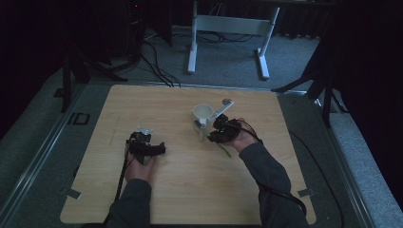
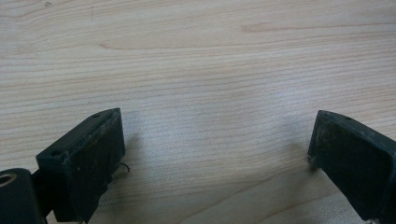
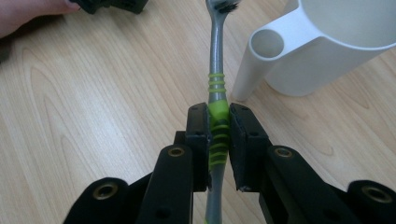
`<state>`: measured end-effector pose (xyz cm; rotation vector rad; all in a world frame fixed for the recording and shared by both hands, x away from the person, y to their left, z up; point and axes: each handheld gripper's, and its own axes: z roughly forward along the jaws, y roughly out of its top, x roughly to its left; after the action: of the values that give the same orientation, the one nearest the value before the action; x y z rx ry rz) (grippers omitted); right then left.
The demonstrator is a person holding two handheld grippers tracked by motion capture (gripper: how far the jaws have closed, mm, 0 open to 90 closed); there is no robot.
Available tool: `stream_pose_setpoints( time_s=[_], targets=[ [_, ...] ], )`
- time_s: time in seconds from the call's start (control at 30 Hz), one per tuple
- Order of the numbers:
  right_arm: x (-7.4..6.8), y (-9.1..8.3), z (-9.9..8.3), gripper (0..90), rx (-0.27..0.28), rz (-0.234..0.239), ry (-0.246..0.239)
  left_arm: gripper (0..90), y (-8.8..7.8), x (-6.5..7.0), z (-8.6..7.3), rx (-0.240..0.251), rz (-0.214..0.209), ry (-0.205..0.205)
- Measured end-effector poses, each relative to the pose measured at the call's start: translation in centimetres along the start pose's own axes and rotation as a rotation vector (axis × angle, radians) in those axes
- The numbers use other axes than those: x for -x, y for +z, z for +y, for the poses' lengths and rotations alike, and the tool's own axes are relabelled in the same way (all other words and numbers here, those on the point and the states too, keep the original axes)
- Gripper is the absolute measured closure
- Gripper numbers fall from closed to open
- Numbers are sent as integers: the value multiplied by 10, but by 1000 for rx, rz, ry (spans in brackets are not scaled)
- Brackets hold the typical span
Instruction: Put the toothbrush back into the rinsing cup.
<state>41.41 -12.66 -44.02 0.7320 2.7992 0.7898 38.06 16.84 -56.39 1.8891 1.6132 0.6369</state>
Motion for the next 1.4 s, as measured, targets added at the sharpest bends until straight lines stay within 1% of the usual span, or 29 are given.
stream_pose_setpoints(
  time_s=[0.4,0.63,1.4],
  targets=[
    [3,-8,1,788,50,-14,24,40,0,0,0,1,-1,-2],
    [4,-12,1,788,80,-19,49,40,0,0,0,-1,-1,-1],
    [12,-25,2,788,167,-57,91,40,0,0,0,0,0,0]
  ],
)
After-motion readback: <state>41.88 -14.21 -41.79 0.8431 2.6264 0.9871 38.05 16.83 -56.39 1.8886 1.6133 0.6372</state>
